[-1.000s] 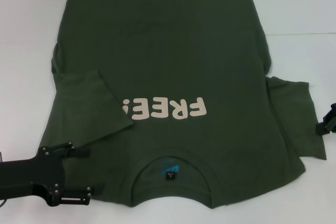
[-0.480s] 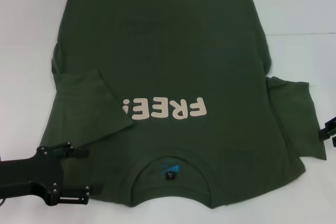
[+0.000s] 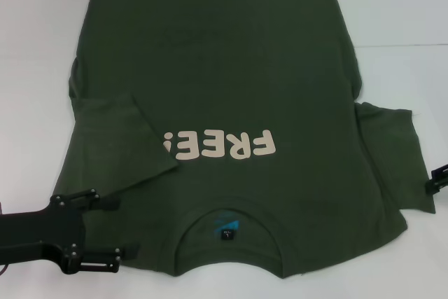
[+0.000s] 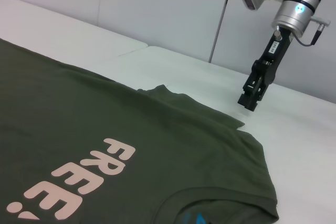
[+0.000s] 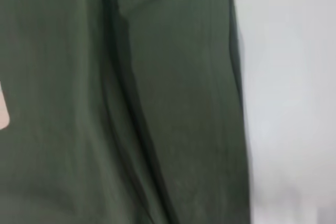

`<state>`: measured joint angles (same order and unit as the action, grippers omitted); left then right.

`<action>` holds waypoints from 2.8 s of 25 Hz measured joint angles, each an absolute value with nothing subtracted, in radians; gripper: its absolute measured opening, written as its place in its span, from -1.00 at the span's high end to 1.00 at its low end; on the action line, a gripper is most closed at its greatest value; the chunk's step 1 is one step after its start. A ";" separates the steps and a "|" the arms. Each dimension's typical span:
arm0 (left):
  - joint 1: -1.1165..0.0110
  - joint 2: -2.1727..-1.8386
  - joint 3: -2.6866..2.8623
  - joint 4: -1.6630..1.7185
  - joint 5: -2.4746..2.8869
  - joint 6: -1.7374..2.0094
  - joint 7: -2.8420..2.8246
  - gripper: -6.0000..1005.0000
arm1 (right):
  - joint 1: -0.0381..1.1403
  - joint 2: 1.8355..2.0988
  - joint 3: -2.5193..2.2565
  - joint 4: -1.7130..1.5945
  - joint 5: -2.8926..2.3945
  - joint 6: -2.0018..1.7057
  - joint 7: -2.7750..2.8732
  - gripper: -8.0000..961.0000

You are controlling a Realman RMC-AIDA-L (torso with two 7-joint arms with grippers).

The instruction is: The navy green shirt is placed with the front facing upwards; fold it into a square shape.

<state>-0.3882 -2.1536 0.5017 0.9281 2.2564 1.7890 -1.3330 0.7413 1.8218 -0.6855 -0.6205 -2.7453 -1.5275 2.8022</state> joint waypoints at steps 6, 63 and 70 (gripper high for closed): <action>-0.388 -2.154 0.502 0.928 2.256 1.790 -1.333 -0.89 | 0.753 1.832 -0.677 -0.613 -2.735 -1.517 2.803 -0.68; -0.391 -2.158 0.502 0.921 2.256 1.779 -1.330 -0.89 | 0.760 1.864 -0.695 -0.597 -2.741 -1.434 2.792 -0.66; -0.391 -2.159 0.502 0.920 2.256 1.779 -1.330 -0.89 | 0.760 1.869 -0.696 -0.597 -2.741 -1.428 2.792 -0.66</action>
